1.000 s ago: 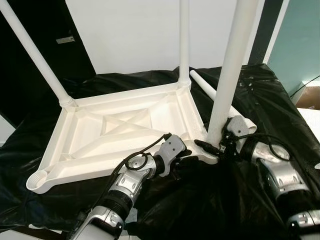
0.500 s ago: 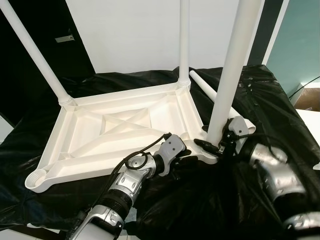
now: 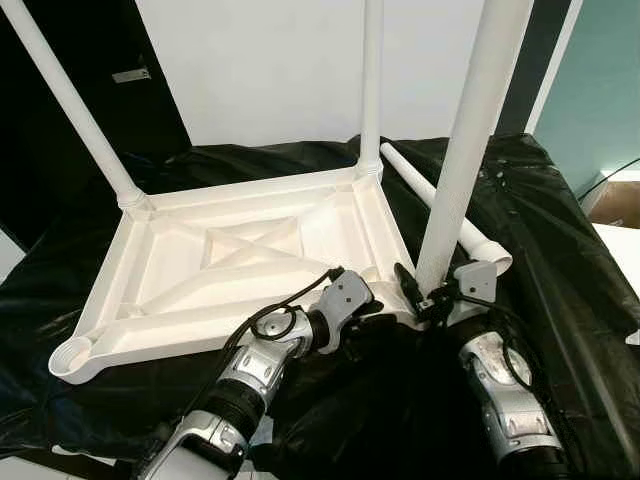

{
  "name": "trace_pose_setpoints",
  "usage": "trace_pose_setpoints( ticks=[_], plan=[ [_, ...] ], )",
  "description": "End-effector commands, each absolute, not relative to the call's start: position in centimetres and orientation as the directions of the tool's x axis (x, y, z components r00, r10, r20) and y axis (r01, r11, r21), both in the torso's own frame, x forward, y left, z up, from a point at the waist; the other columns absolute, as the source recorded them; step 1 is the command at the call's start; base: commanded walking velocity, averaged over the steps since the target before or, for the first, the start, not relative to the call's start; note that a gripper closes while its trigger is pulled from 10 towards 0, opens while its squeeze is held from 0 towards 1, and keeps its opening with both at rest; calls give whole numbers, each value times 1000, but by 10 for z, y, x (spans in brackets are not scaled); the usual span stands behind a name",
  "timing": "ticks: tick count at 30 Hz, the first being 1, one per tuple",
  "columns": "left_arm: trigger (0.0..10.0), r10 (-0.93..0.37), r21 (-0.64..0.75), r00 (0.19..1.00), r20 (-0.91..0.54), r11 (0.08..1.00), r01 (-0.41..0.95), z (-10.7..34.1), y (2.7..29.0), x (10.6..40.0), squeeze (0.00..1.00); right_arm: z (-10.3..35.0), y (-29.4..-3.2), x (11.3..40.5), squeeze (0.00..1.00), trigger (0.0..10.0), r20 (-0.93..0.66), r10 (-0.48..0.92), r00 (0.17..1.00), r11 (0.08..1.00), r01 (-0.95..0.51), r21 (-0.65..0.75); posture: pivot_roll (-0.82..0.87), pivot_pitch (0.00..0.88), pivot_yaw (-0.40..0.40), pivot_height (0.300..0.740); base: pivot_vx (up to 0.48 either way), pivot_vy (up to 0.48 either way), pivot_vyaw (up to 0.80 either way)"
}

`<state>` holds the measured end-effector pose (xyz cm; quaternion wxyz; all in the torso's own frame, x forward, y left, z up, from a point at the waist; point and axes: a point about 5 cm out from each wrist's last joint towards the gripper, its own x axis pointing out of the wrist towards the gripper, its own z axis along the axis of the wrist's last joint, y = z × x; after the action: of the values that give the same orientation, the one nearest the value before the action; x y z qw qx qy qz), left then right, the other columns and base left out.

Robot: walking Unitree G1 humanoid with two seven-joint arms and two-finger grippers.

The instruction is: Building children table

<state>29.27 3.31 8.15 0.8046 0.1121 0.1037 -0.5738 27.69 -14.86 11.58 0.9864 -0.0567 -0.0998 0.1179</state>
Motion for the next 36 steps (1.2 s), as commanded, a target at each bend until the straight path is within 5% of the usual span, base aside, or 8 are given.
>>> trace_pose_setpoints(
  ticks=[1, 3, 4, 9, 11, 23, 26, 36],
  plan=[
    [10000, -871, -55, 272, -409, 321, 945, 46, 44, 277, 0, 111, -162, 277, 0, 4588, 137, 172, 975, 976, -151, -155, -38, 0, 47, 740, 0, 0, 0],
    [10000, -871, -56, 273, -408, 323, 945, 46, 44, 277, 0, 109, -158, 277, 0, 10000, 112, 229, 967, 965, -210, -157, -39, 0, 45, 740, 0, 0, 0],
    [10000, -871, -55, 275, -408, 324, 944, 46, 43, 277, 0, 108, -154, 277, 1000, 10000, 91, 294, 951, 948, -278, -155, -38, 0, 36, 740, 0, 0, 0],
    [10000, -870, -52, 282, -404, 329, 943, 47, 43, 278, 0, 106, -148, 279, 1000, 10000, 34, 440, 897, 886, -428, -180, -38, 0, 34, 740, 0, 0, 0],
    [10000, -869, -51, 286, -403, 334, 941, 47, 43, 278, 0, 108, -150, 282, 0, 10000, 9, 525, 851, 833, -511, -212, -36, 0, 33, 740, 0, 0, 0],
    [10000, -870, -49, 293, -396, 339, 940, 49, 44, 280, 0, 135, -186, 306, 0, 10000, -162, 741, 652, 595, -749, -292, -36, 0, 44, 740, 0, 0, 0],
    [10000, -871, -47, 294, -394, 339, 940, 49, 44, 280, 0, 140, -196, 307, 0, 0, -218, 783, 582, 515, -804, -297, -36, 0, 43, 740, 0, 0, 0],
    [10000, -874, -54, 286, -393, 332, 942, 49, 42, 278, 0, 127, -204, 293, 0, 0, -342, 820, 459, 401, -887, -229, -47, 0, 46, 740, 0, 0, 0]
  ],
)
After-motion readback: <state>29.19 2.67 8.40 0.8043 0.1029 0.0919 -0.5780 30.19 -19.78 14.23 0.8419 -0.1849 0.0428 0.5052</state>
